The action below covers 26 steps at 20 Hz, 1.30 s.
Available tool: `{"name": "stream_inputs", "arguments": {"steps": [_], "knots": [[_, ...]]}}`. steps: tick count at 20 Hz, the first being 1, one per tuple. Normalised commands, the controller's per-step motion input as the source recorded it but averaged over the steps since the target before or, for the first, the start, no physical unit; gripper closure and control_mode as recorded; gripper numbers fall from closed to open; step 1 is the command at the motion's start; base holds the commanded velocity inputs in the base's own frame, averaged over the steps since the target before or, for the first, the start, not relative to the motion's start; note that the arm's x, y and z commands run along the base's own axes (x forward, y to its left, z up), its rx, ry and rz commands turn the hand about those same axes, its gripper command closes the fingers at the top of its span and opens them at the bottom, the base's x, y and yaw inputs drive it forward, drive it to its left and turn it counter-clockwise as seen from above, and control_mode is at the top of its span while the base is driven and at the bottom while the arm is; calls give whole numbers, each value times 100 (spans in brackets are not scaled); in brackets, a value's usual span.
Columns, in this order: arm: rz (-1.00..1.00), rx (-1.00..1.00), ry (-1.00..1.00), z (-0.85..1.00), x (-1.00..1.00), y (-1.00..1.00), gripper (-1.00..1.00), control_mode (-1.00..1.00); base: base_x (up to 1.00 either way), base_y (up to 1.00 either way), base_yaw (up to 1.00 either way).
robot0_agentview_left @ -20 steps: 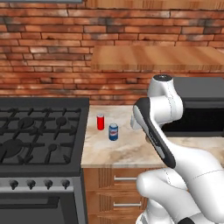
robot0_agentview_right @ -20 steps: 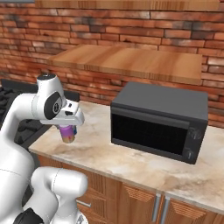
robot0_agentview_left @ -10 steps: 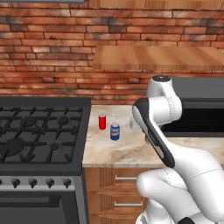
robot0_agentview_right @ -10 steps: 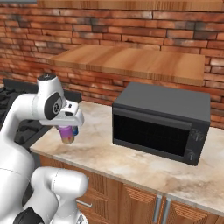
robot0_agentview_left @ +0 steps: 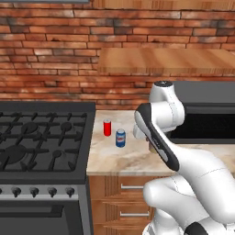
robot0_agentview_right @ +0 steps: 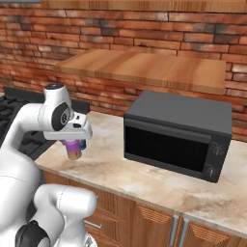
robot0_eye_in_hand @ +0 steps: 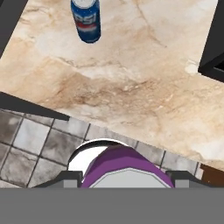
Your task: Four empty soda cans are scattered around the kitchen. Gather all the cans and cluster them next to the stove for recycling.
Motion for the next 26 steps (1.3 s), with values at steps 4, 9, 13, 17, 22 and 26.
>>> {"name": "stream_inputs", "arguments": {"steps": [4, 9, 13, 17, 22, 26], "knots": [[4, 0, 0, -6, 12, 4, 100, -100, 0, 0, 0], [1, 0, 0, -4, 10, 0, 100, -100, 0, 0, 0], [0, 0, 0, -5, 9, 0, 100, -100, 0, 0, 0], [0, 0, 0, -7, 13, 0, 100, -100, 0, 0, 0], [0, 0, 0, -10, 15, 0, 100, -100, 0, 0, 0], [0, 0, 0, -16, 17, 6, 100, -100, 0, 0, 0]]}}
